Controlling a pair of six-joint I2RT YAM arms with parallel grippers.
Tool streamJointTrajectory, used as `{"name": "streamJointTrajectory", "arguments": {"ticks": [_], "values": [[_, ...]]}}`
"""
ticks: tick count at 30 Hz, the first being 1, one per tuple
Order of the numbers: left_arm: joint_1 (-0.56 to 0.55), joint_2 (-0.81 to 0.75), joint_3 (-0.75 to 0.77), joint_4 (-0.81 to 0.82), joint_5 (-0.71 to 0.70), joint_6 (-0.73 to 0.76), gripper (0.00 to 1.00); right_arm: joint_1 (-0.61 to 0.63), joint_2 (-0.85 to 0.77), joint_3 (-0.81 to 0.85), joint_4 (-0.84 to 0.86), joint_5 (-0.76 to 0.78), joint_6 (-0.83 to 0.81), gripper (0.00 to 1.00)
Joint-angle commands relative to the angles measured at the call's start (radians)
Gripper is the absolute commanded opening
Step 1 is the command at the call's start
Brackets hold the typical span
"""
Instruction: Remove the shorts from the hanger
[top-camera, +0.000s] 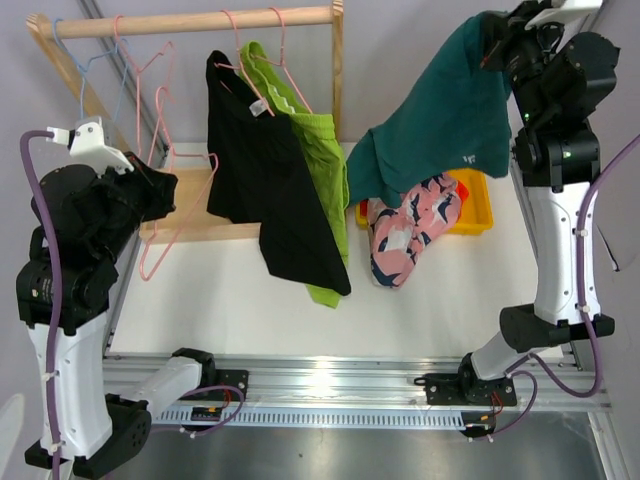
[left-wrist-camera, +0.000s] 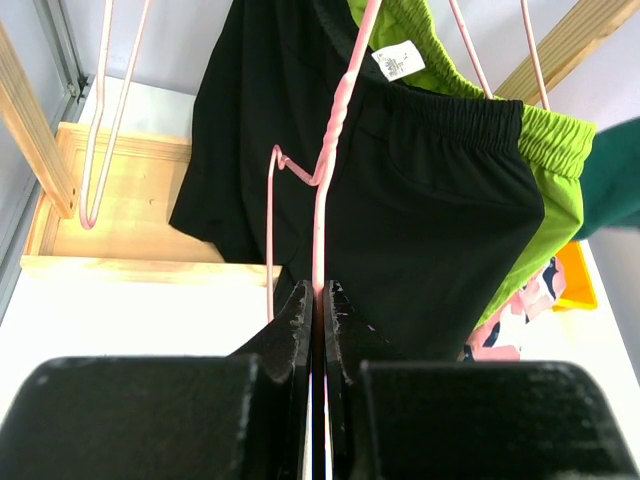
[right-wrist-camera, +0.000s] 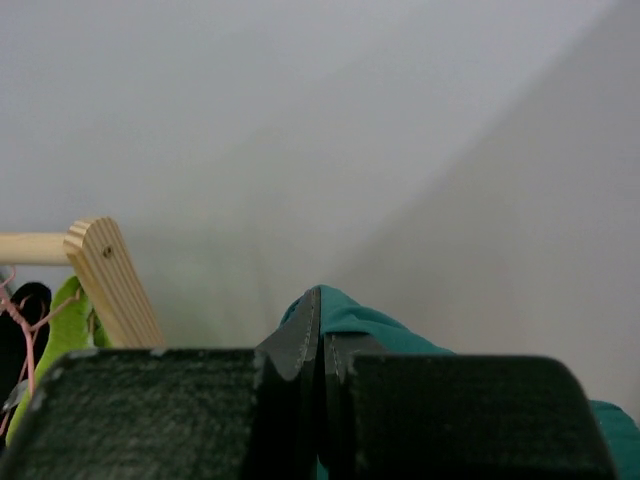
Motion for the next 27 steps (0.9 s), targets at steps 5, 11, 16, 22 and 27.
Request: {"name": "streamJointTrajectory", "arguments": {"ticks": [5,11,16,22,27], "values": [[0.006,-0.003,-0.034,0.082,0.002,0.003,0.00,-0.006,-0.205,-0.477,0.296,-0.069,0.102,0.00],[0.006,0.006,-0.014,0.068,-0.021,0.014,0.00,-0.023,-0.281,-0.933,0.520,-0.088,0.173,0.00],[0.006,0.038,0.053,0.029,-0.059,0.039,0.00,-0.025,-0.284,-1.138,0.667,-0.107,0.227,0.00],[0.006,0.073,0.125,0.007,-0.068,0.037,0.00,-0.057,-0.188,-1.166,0.711,-0.141,0.271,0.00],[0.006,0.098,0.176,-0.008,-0.062,0.023,0.00,-0.155,-0.076,-1.033,0.639,-0.144,0.381,0.00]]}}
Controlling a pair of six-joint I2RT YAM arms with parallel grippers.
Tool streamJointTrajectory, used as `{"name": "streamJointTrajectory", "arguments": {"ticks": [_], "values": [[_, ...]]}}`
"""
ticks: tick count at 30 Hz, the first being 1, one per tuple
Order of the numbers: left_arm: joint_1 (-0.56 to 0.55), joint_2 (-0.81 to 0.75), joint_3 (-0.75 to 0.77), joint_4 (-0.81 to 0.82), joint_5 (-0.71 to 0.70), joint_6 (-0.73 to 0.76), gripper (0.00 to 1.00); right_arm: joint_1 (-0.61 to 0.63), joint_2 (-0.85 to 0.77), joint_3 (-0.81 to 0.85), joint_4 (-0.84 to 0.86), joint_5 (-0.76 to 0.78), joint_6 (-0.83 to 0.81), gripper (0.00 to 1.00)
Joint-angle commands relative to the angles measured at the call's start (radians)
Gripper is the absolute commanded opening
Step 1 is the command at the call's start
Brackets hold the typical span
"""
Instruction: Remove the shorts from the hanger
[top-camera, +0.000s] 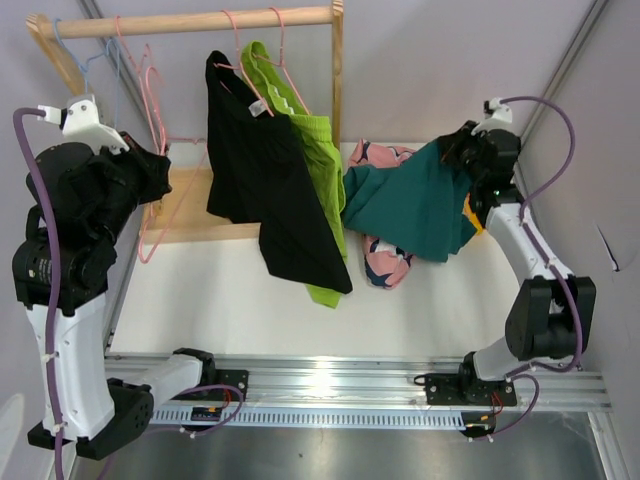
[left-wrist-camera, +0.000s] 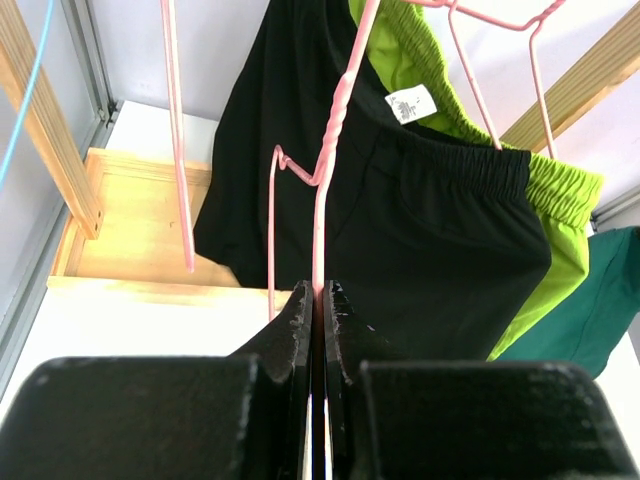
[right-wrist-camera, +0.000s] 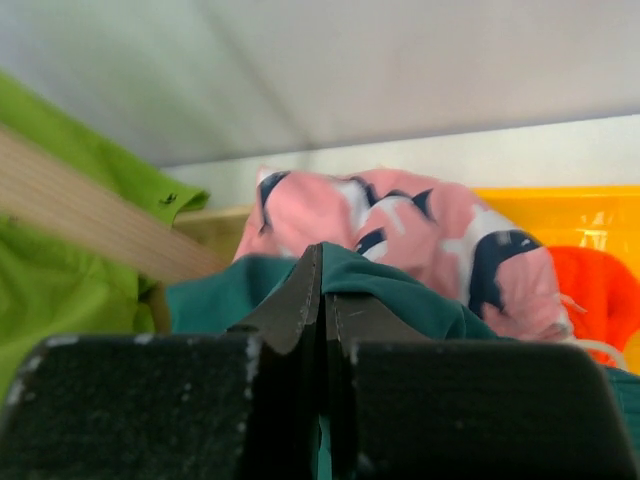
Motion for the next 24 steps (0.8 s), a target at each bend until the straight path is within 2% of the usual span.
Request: {"name": "streamJointTrajectory", "arguments": {"ticks": [1,5,11,17,22,23,24], "values": [[0.006,0.012,0.055,0.003,-0.004,0.005,0.00,-0.099,0.070,0.167,0.033,-0.025,0.108,0.00],[0.006,0.020,0.063,0.000,-0.007,-0.001,0.00,-0.194,0.136,0.272,0.031,-0.072,0.193,0.00],[0.006,0.037,0.082,-0.006,-0.021,0.005,0.00,-0.216,0.200,0.409,-0.003,-0.092,0.189,0.00],[0.006,0.055,0.086,-0.001,-0.035,0.011,0.00,-0.214,0.229,0.266,0.077,-0.132,0.238,0.00],[0.006,0.100,0.159,-0.008,-0.052,0.022,0.00,-0.205,0.294,0.115,0.102,-0.193,0.270,0.00],[0.006,0.118,0.171,-0.008,-0.054,0.023,0.00,-0.205,0.329,0.117,0.082,-0.215,0.272,0.11],[0.006,0.129,0.199,-0.008,-0.057,0.023,0.00,-0.205,0.343,0.117,0.062,-0.236,0.272,0.29]]}}
